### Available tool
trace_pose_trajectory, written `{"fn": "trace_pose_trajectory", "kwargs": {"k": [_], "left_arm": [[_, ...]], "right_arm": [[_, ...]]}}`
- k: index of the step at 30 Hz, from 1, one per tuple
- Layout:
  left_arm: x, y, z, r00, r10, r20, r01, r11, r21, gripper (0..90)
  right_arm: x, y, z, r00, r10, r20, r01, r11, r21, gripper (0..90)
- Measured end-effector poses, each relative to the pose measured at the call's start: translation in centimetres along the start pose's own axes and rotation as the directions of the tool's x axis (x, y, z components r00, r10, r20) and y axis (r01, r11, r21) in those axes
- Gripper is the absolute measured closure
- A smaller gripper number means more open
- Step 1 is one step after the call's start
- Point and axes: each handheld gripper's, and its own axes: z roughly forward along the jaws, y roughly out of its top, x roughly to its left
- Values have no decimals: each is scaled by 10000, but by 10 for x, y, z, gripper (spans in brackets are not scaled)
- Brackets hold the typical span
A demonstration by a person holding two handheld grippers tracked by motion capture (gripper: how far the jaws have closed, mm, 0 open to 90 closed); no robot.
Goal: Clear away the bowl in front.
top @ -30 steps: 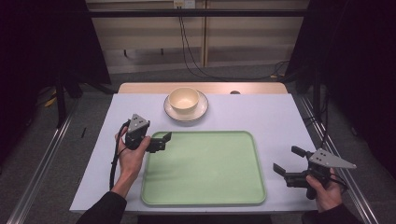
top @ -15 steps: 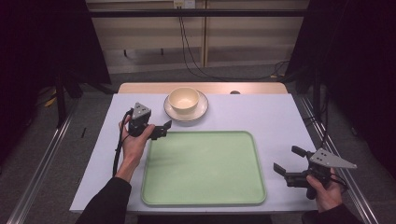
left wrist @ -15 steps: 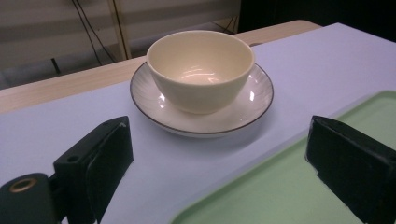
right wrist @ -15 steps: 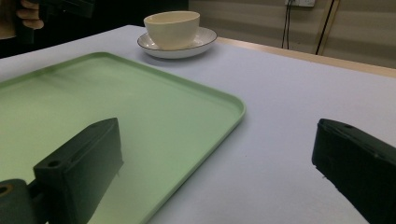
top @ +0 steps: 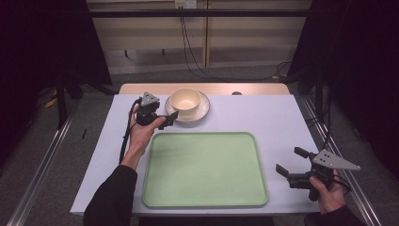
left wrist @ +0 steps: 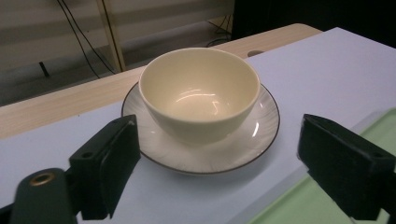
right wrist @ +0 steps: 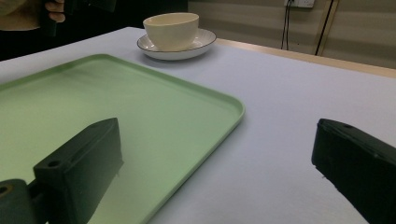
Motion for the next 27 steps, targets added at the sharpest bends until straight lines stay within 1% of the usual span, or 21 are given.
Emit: {"fn": "trace_pose_trajectory", "kwargs": {"k": [2,3,4,5,6,7,8,10,11,12,13,15,16,17,18,21,22,24,25,26,27], "left_arm": [[1,3,5,9999,-92,76,91,9999,103,135],[1,3,5,9999,-92,76,91,9999,103,134],[2,4,10,9996,-193,212,192,9998,10,135],[2,4,10,9996,-193,212,192,9998,10,135],[3,6,15,10000,-49,78,47,9998,218,134],[2,7,17,9999,-159,63,157,9997,208,134],[3,8,20,9999,-131,77,128,9995,285,134],[5,11,24,9997,-229,-1,229,9989,410,139],[5,11,24,9997,-229,-1,229,9989,410,165],[6,14,27,9997,-257,31,255,9986,456,165],[7,16,30,9994,-294,-176,300,9988,389,139],[8,18,33,9993,-343,-158,350,9983,458,138],[9,21,37,9990,-279,-336,296,9983,500,138],[9,21,37,9990,-279,-336,296,9983,500,128],[10,24,42,9986,-290,-443,311,9984,473,124],[11,26,47,9982,-314,-502,341,9979,545,115],[13,29,53,9965,-369,-754,411,9976,551,112],[14,30,56,9960,-408,-794,452,9975,545,123],[18,31,61,9947,-461,-920,522,9965,653,115],[19,31,65,9940,-376,-1022,458,9959,783,119],[19,31,65,9940,-376,-1022,458,9959,783,129]], "right_arm": [[0,0,0,10000,42,-9,-42,10000,13,15],[0,0,0,10000,25,11,-25,10000,-10,15],[0,0,0,10000,66,31,-66,10000,-19,16],[0,0,0,10000,66,31,-66,10000,-19,16],[0,0,0,9999,122,48,-122,9999,-8,15],[0,0,0,9999,132,38,-132,9999,-10,16],[-1,0,0,9999,115,37,-114,9999,-10,16],[-1,0,0,9999,120,4,-120,9999,-5,15],[-1,0,0,9999,120,4,-120,9999,-5,15],[-1,0,0,9999,117,6,-117,9999,0,15],[-1,0,0,9999,132,-14,-132,9999,41,15],[-1,0,0,9999,142,-31,-142,9999,40,15],[-1,-1,0,9999,110,-27,-110,9999,19,15],[-1,-1,0,9999,137,-29,-137,9999,22,15],[-1,-1,0,9999,126,-24,-125,9999,26,15],[-1,-1,0,9999,158,-61,-158,9999,34,15],[-1,0,1,9998,169,-63,-169,9999,16,15],[-2,-1,0,9999,160,-55,-160,9999,29,15],[-2,0,0,9999,160,-67,-159,9999,29,15],[-2,0,0,9999,161,-54,-161,9999,28,15],[-2,0,0,9999,161,-54,-161,9999,28,15]]}}
